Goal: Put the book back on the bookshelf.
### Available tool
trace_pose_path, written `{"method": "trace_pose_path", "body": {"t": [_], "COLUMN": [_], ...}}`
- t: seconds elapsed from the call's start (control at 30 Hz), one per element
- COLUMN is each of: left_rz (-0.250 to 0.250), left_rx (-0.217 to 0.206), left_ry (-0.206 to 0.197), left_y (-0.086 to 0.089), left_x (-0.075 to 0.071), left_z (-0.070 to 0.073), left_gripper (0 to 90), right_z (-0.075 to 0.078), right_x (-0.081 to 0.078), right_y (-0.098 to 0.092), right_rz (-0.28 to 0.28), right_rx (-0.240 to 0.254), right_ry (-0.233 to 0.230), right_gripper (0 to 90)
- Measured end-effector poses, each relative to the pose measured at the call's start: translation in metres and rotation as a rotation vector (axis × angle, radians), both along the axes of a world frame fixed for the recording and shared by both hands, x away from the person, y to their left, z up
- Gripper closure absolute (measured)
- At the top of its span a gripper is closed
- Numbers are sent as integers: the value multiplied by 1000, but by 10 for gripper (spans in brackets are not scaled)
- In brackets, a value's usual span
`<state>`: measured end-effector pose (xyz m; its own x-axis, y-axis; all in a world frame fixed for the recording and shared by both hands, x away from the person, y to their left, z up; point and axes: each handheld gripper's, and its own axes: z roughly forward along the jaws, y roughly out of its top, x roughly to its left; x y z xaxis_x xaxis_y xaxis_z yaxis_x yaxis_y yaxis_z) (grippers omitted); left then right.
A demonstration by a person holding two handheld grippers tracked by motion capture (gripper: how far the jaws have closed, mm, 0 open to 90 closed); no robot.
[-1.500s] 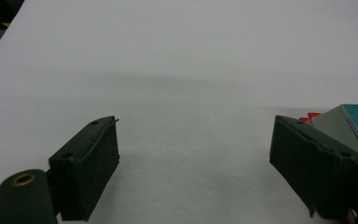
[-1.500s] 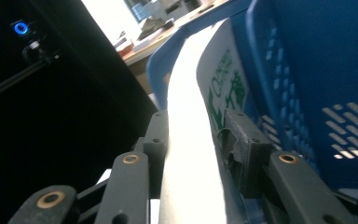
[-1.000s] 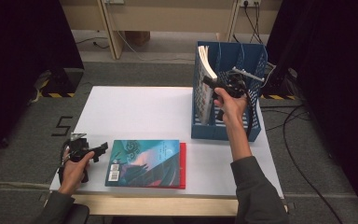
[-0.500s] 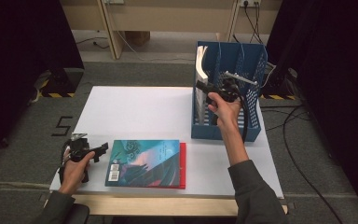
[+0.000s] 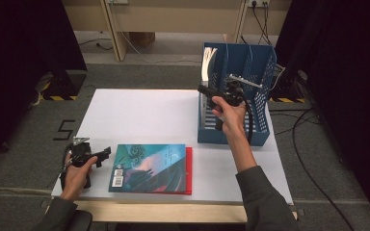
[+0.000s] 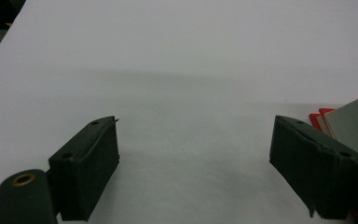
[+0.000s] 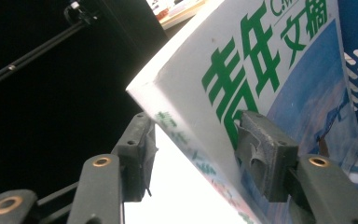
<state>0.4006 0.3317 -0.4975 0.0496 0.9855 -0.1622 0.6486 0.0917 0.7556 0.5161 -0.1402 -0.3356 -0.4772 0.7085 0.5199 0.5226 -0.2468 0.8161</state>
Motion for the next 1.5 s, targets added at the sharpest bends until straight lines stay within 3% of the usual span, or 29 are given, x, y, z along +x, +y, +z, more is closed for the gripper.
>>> {"method": "trace_pose_path", "body": {"t": [0.07, 0.1, 0.17, 0.2, 0.23, 0.27, 0.43, 0.83, 1.07, 1.13, 1.27, 1.3, 1.37, 1.4, 1.5], "left_rz": [0, 6, 9, 16, 16, 11, 0, -1, -1, 0, 0, 0, -1, -1, -1], "left_rx": [3, 35, 50, 94, 94, 120, 145, 145, 144, 147, 145, 147, 144, 145, 144], "left_ry": [4, 0, -5, -11, -11, 14, 16, 16, 14, 13, 13, 11, 14, 13, 14], "left_y": [0, 1, 1, 3, 3, 4, 2, 2, 2, 1, 1, 1, 2, 2, 2], "left_x": [0, 0, 0, 1, 1, 3, 2, 2, 2, 2, 2, 2, 2, 2, 2], "left_z": [-1, -2, -2, -3, -3, -7, -7, -7, -7, -7, -7, -7, -7, -7, -7], "left_gripper": [149, 149, 149, 149, 149, 149, 142, 141, 142, 142, 142, 142, 142, 142, 142], "right_z": [1, 2, 2, 3, 3, 3, 2, -1, 2, 4, 6, 7, 8, 9, 11], "right_x": [-3, -5, -9, -11, -14, -15, -22, -25, -14, -7, 1, 7, 13, 15, 16], "right_y": [-2, -3, -5, -5, -7, -8, -13, -15, -11, -5, 5, 12, 17, 19, 24], "right_rz": [0, -6, 12, 23, 21, 16, 28, 12, -36, -60, -55, -78, -82, -93, -76], "right_rx": [-35, -64, -76, -80, -94, -100, -104, -132, -155, -181, -201, -234, -242, -276, -354], "right_ry": [-27, -33, -36, -44, -53, -53, -58, -55, -68, -72, -68, -72, -68, -80, -123], "right_gripper": [459, 442, 436, 436, 431, 423, 411, 365, 346, 318, 318, 323, 387, 480, 594]}}
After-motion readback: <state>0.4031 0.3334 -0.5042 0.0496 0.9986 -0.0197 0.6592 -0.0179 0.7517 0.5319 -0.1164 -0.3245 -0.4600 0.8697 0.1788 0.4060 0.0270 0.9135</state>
